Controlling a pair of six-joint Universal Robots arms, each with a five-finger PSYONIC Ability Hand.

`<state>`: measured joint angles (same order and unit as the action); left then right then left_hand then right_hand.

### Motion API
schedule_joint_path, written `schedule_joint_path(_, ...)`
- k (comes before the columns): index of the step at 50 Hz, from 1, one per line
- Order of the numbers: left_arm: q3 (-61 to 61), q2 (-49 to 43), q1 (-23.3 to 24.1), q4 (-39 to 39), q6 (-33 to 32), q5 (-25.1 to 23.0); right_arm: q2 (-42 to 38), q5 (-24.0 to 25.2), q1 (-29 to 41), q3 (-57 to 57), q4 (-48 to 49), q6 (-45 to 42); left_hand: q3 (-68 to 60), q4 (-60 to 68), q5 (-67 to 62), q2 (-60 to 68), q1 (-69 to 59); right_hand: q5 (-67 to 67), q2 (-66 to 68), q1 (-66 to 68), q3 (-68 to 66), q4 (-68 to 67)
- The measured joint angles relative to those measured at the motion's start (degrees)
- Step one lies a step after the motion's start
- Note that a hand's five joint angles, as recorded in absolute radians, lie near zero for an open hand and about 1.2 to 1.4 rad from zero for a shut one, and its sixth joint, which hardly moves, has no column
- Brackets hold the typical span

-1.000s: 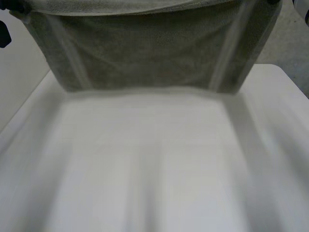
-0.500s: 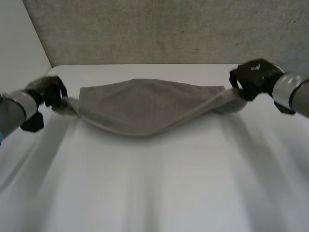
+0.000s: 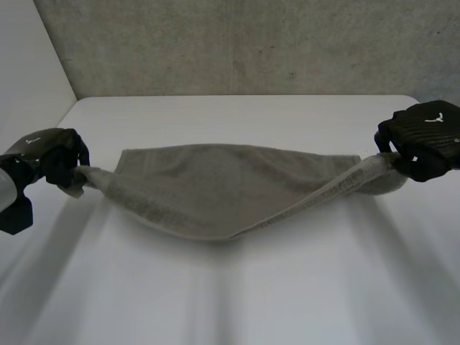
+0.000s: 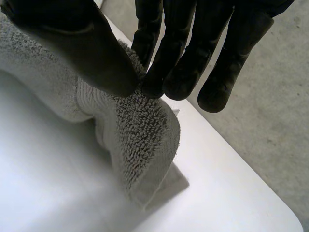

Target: Fold the towel.

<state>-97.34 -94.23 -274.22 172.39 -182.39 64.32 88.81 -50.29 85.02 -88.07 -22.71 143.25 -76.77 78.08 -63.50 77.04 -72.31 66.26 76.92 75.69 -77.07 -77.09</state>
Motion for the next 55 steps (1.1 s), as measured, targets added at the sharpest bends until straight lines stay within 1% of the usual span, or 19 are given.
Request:
schedule_joint_path(5,-0.80,1.28,-0.53,-0.40,0.25,-1.21,0.36,2.00,-0.68,0.46,-1.40,-0.21,-0.01,0.00,0.00,0.03,0.00,0.00,0.00,0.00,0.00,0.00)
schedule_joint_path(10,1.22,-1.37,-0.78,0.03,0.42,-1.24,-2.60,1.37,-0.50,2.68,-0.41,-0.48,-0.01,0.01,0.00,0.04,0.00,0.00,0.00,0.00,0.00,0.00)
schedule_joint_path(13,4.34,-5.32,-0.77,0.45,0.48,-0.88,-6.84,-0.59,-0.11,5.64,0.73,-0.62,-0.01,0.00,0.00,0.05,0.00,0.00,0.00,0.00,0.00,0.00)
schedule_joint_path(18,12.91,-14.41,-0.21,0.76,0.61,-0.22,-16.13,-6.78,1.72,13.52,1.93,-0.59,-0.01,0.01,0.00,0.04,0.00,0.00,0.00,0.00,0.00,0.00)
schedule_joint_path(24,26.88,-26.48,1.45,0.65,2.19,0.47,-26.39,-15.20,5.81,23.18,3.05,0.62,-0.24,0.00,0.00,0.05,0.00,0.00,0.00,0.00,0.00,0.00)
schedule_joint_path(28,35.87,-33.47,2.90,0.40,3.76,1.79,-31.05,-18.51,7.92,27.23,5.59,3.51,-0.38,0.01,0.00,0.04,-0.02,0.00,0.00,0.00,0.00,0.00)
schedule_joint_path(33,45.81,-41.38,4.52,-0.01,4.97,4.06,-35.38,-20.71,10.28,29.80,11.42,8.74,-0.38,0.01,0.00,0.05,-0.21,0.05,0.00,0.00,0.00,0.00)
schedule_joint_path(37,51.43,-46.51,5.39,-0.13,5.16,5.19,-37.71,-22.21,11.66,30.41,16.24,11.05,-0.38,0.01,0.00,0.06,-0.21,0.33,0.00,0.00,0.00,0.00)
schedule_joint_path(43,56.67,-52.06,6.20,-0.12,5.07,5.66,-41.25,-24.77,13.55,31.54,22.02,11.74,-0.38,0.01,0.00,0.17,-0.21,0.49,0.00,0.00,0.00,0.00)
schedule_joint_path(51,61.11,-56.69,6.97,0.04,4.79,7.20,-46.63,-27.72,14.84,35.40,24.71,11.26,-0.25,-0.43,0.00,0.04,-0.21,0.20,-0.35,-0.06,0.48,0.44)
schedule_joint_path(53,62.10,-57.53,7.11,0.05,4.75,7.85,-48.01,-28.31,15.03,36.57,24.81,11.16,8.36,-9.64,6.34,-8.72,6.58,-9.05,-10.76,-9.62,10.80,9.76)
schedule_joint_path(54,62.65,-57.92,7.20,0.05,4.74,8.16,-48.85,-28.58,15.14,37.23,24.77,11.11,18.95,-19.34,17.02,-19.65,17.03,-19.77,-21.46,-20.11,20.00,19.95)
schedule_joint_path(55,63.23,-58.31,7.29,0.05,4.76,8.47,-49.67,-28.81,15.28,37.92,24.74,11.06,30.68,-32.53,29.00,-31.69,28.79,-32.92,-33.12,-31.71,32.32,32.12)
